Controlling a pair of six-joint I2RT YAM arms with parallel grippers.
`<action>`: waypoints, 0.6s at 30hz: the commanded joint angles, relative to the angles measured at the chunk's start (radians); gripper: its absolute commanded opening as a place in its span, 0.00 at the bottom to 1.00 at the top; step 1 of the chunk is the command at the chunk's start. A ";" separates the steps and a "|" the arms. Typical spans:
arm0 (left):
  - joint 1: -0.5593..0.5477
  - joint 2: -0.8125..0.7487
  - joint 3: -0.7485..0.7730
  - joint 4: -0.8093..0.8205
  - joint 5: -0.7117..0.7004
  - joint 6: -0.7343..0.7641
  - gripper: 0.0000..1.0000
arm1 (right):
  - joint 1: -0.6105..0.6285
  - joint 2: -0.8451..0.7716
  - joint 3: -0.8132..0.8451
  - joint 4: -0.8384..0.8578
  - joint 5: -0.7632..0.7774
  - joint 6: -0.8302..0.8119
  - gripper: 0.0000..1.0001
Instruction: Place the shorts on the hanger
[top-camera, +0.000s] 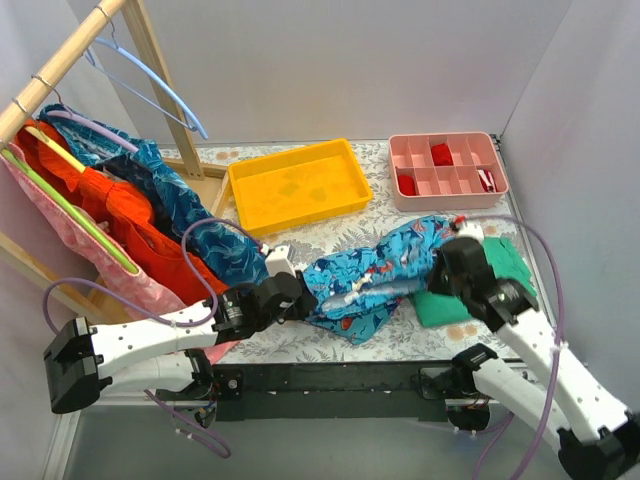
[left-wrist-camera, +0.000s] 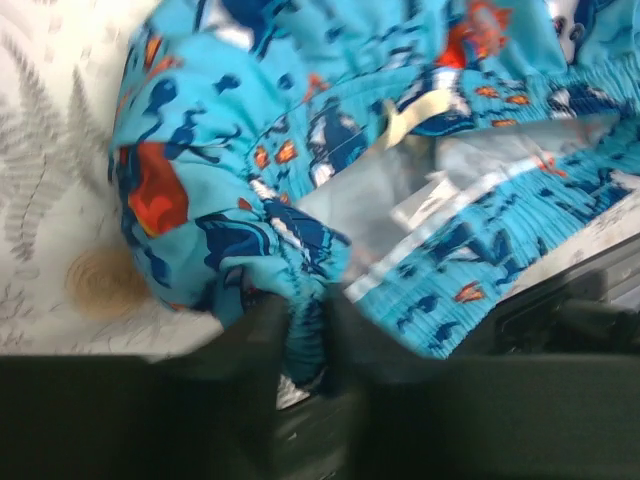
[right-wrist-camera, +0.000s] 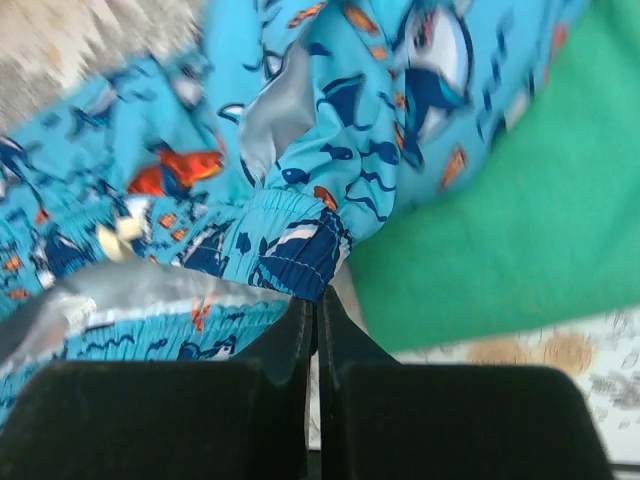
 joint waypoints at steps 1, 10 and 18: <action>-0.007 -0.067 -0.073 0.042 0.109 -0.042 0.38 | -0.007 -0.261 -0.191 -0.039 -0.069 0.177 0.01; -0.028 -0.076 -0.004 -0.028 0.103 0.038 0.63 | -0.007 -0.332 -0.223 -0.147 -0.101 0.214 0.18; -0.113 -0.116 0.055 0.087 0.313 0.285 0.65 | -0.007 -0.226 0.061 -0.125 -0.192 0.074 0.56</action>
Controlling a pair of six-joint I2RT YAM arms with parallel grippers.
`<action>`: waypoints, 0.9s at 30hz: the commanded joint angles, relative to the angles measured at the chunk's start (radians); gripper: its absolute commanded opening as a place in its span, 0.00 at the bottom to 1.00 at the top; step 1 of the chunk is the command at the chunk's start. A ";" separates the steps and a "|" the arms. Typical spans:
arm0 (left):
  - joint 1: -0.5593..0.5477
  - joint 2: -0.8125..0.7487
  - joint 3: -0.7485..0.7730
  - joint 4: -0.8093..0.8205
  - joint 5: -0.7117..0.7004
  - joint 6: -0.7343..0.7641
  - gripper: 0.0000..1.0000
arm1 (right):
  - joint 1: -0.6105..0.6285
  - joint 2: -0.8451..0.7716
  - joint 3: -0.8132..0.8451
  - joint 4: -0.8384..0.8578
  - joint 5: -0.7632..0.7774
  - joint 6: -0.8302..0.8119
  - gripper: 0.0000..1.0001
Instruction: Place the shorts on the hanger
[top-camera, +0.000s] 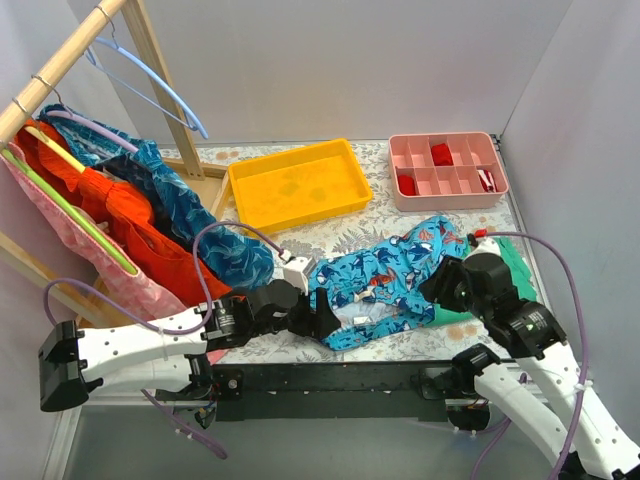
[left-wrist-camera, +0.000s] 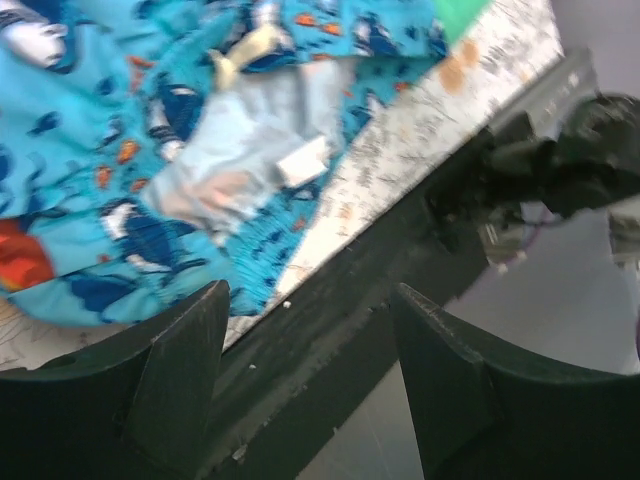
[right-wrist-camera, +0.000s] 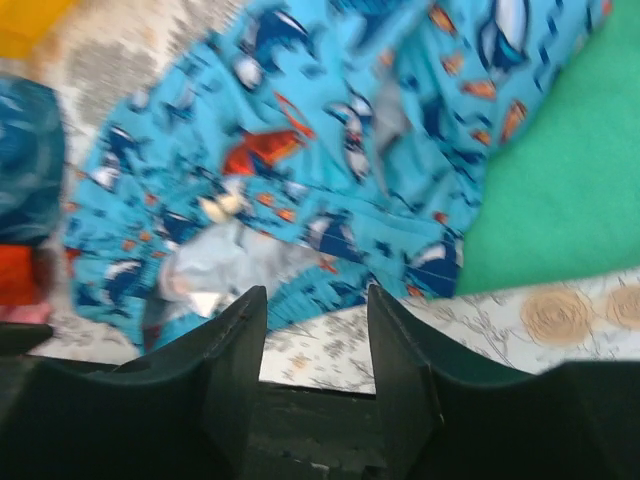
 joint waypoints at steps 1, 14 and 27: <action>-0.046 -0.046 0.154 0.044 0.121 0.179 0.66 | -0.002 0.090 0.206 0.071 -0.062 -0.094 0.57; 0.053 0.539 1.250 -0.343 -0.530 0.501 0.76 | 0.000 0.191 0.155 0.242 -0.129 -0.118 0.60; 0.765 0.699 1.707 -0.387 -0.151 0.385 0.81 | -0.002 0.216 0.054 0.329 -0.227 -0.135 0.62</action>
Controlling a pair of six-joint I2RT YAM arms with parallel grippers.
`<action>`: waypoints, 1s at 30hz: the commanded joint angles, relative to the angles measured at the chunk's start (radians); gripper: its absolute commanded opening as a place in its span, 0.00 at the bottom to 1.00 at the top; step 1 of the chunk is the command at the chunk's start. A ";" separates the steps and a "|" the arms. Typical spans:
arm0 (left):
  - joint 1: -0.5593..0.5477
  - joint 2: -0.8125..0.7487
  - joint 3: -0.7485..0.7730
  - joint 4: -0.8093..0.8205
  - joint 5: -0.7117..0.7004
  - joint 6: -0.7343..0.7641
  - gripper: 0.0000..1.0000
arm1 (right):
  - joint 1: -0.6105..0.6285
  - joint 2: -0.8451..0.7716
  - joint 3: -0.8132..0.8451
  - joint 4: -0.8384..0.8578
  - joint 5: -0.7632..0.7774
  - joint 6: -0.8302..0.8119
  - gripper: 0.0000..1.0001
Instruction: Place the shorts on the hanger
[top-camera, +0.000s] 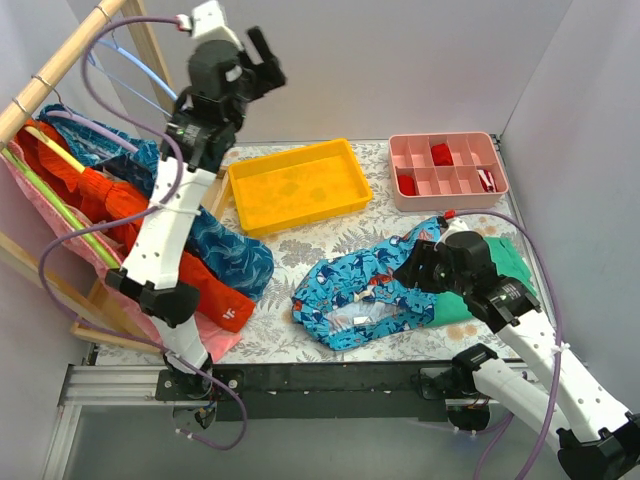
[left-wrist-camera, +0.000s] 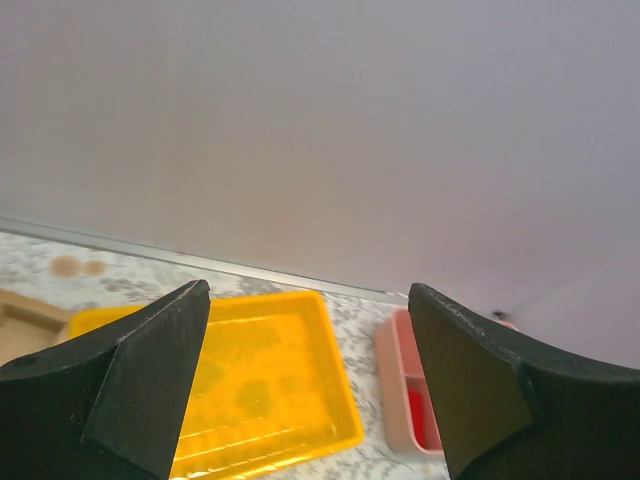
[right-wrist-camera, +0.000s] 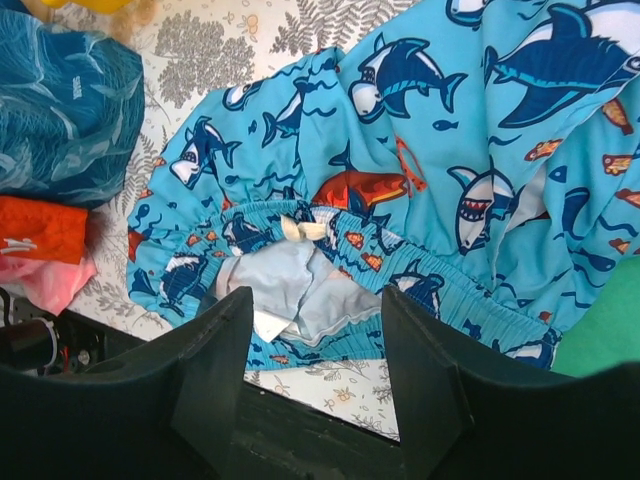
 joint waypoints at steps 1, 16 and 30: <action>0.156 -0.151 -0.079 0.048 0.119 -0.040 0.81 | -0.002 -0.007 -0.018 0.081 -0.054 -0.029 0.63; 0.288 -0.271 -0.173 0.070 -0.012 -0.051 0.82 | -0.002 -0.010 -0.078 0.120 -0.095 -0.032 0.63; 0.391 -0.280 -0.262 0.015 -0.020 -0.153 0.82 | -0.002 -0.048 -0.114 0.104 -0.123 -0.018 0.63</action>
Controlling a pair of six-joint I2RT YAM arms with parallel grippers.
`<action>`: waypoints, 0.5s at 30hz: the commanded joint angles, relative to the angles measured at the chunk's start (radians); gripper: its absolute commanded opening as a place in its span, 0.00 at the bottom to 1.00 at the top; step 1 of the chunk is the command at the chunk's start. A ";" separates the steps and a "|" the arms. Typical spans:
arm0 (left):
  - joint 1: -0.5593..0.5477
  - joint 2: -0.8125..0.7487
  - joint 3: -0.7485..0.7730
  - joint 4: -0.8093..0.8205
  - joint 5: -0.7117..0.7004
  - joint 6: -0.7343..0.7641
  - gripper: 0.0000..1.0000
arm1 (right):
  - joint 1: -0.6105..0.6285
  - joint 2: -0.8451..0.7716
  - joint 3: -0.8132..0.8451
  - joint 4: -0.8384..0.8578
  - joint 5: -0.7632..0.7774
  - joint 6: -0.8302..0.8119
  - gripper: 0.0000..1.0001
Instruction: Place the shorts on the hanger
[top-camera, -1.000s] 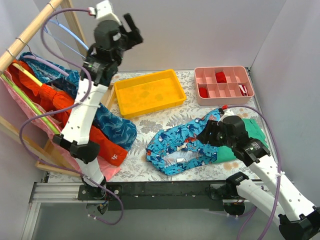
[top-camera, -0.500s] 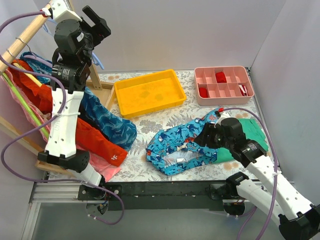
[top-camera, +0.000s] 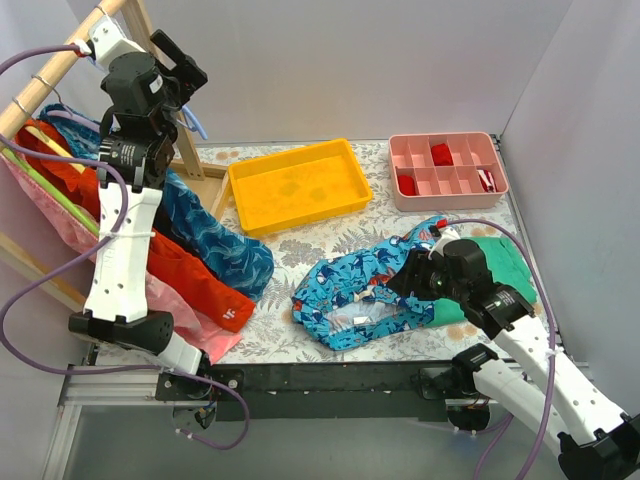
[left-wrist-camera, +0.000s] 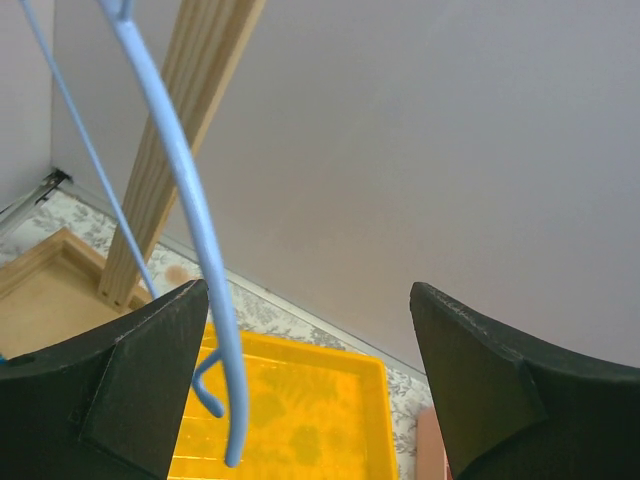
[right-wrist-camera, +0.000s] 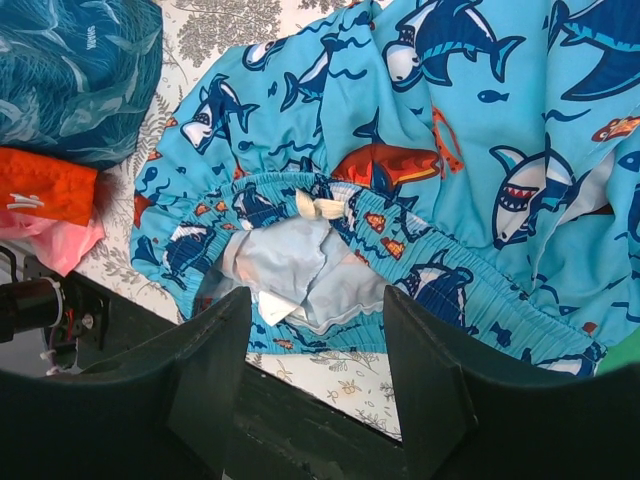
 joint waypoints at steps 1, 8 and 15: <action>0.067 -0.020 -0.006 -0.038 0.004 -0.060 0.82 | -0.002 -0.021 0.000 0.014 -0.018 -0.001 0.63; 0.141 0.028 -0.011 -0.032 0.115 -0.106 0.82 | -0.002 -0.027 0.003 0.006 -0.027 0.001 0.63; 0.167 0.096 0.018 -0.022 0.167 -0.140 0.79 | -0.002 -0.025 -0.003 0.014 -0.030 0.002 0.63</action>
